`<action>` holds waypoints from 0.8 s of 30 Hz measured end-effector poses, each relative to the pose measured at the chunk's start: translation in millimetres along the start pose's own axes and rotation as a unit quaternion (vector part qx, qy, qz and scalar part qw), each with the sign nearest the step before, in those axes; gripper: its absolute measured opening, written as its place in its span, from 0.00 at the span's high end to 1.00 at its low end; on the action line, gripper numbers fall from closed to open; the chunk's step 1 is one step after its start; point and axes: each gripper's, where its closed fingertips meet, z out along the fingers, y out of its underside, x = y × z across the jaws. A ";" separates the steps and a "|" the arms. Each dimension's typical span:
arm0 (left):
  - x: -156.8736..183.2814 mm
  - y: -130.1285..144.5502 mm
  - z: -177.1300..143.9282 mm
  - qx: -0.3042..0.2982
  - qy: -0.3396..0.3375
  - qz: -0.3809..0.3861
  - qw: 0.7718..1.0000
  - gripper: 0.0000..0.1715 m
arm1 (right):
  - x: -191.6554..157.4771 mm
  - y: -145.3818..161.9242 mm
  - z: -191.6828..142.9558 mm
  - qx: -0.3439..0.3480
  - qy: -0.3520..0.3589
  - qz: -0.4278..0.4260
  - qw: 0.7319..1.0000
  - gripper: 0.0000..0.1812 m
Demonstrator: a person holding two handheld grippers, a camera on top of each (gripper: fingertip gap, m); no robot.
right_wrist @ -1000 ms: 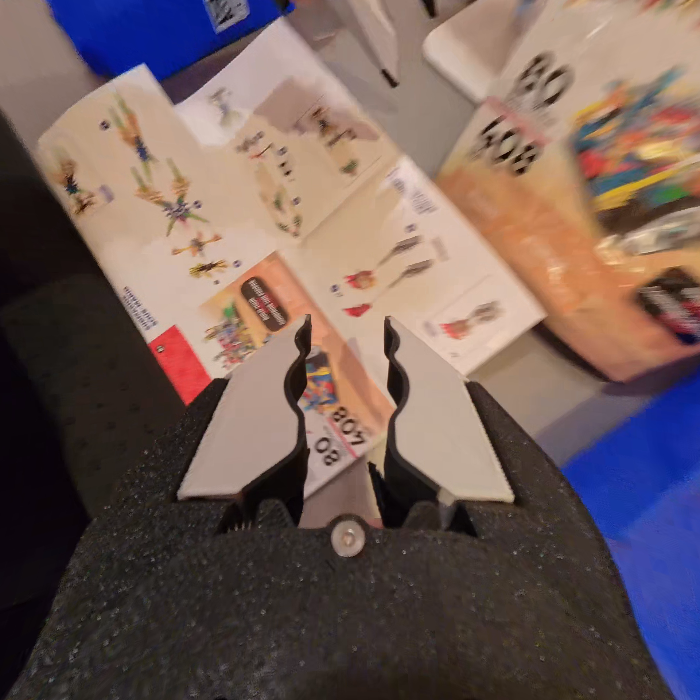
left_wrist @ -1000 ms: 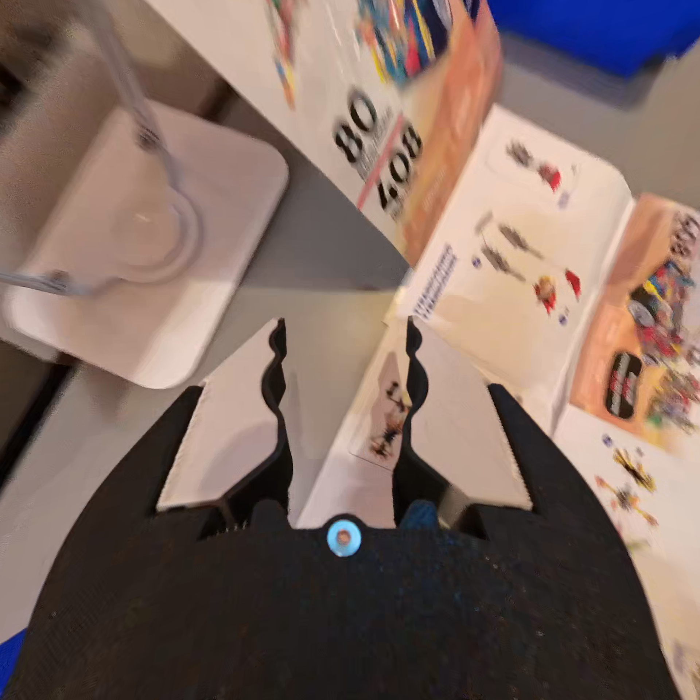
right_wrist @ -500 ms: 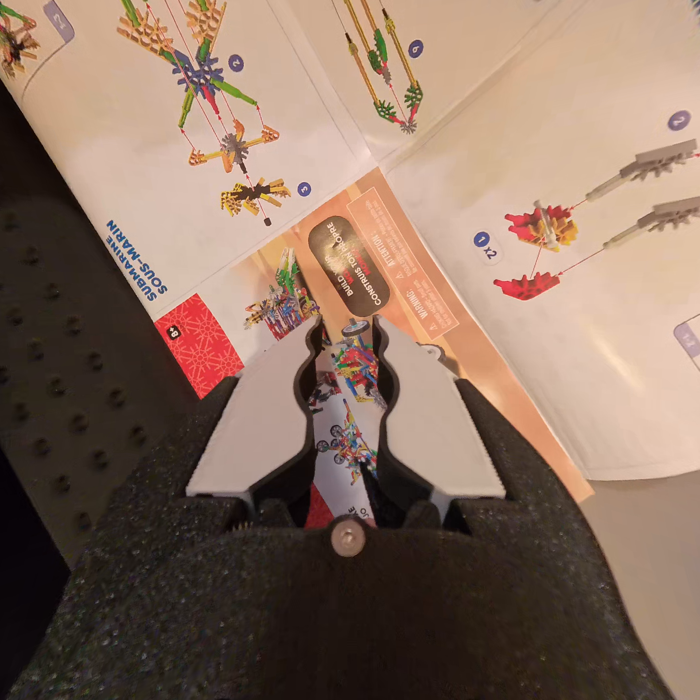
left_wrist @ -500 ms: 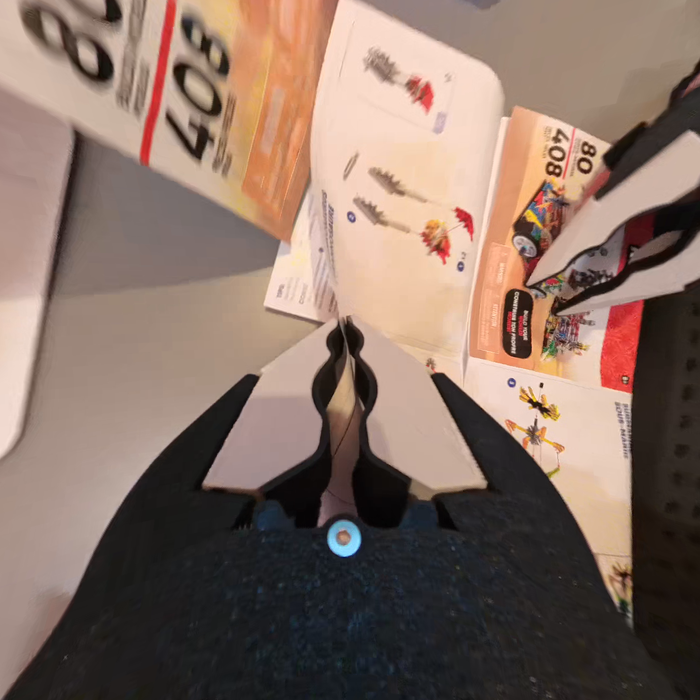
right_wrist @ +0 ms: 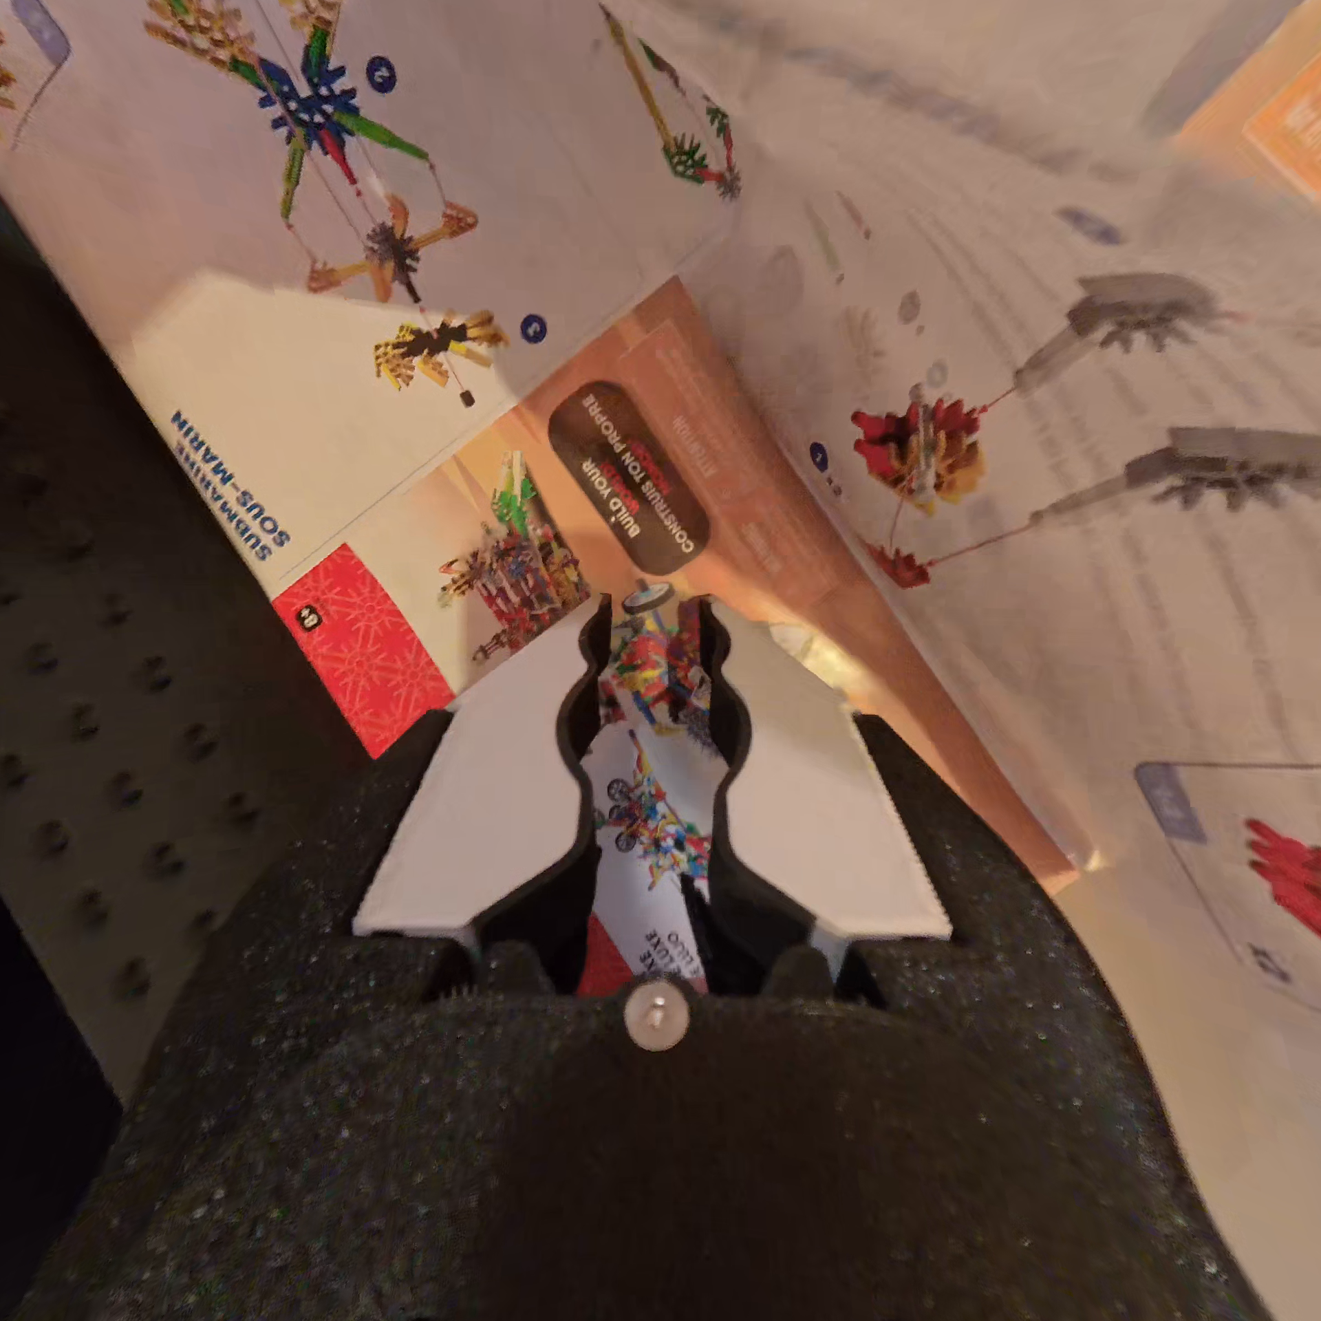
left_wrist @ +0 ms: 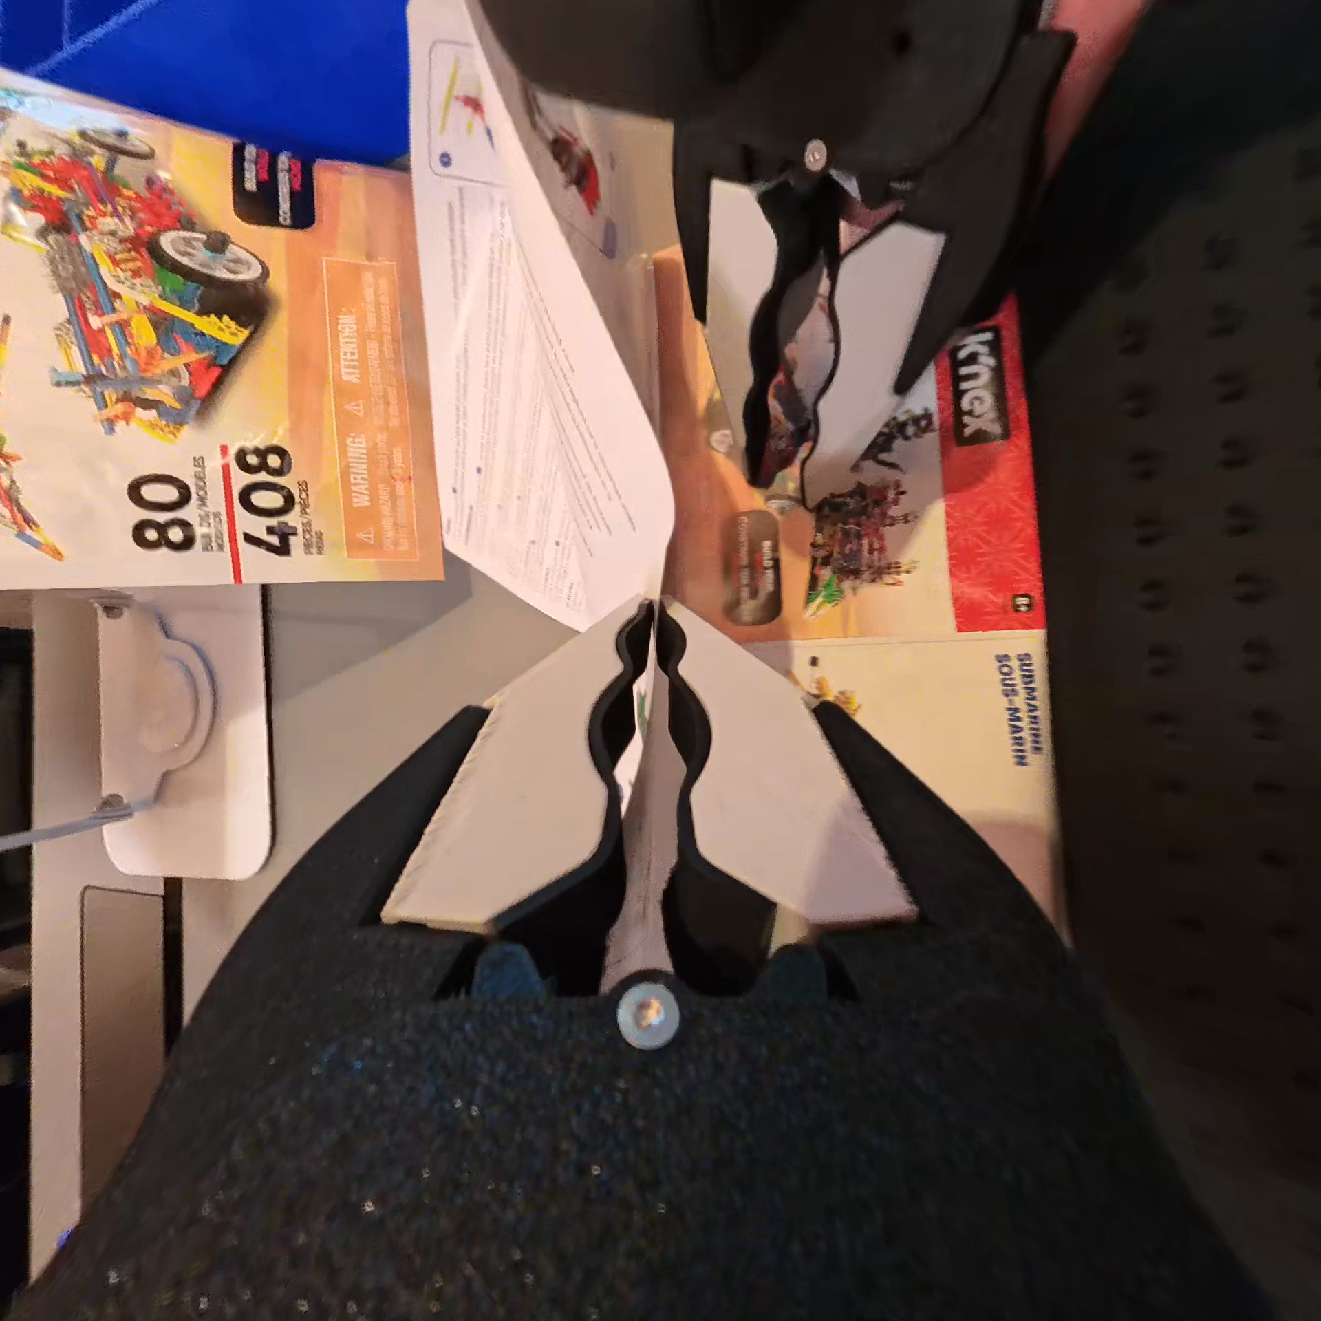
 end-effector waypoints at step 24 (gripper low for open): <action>54.9 66.0 5.9 -0.070 -0.038 -0.156 0.985 0.83 | 129.1 8.7 -33.3 0.029 0.120 0.111 0.986 0.60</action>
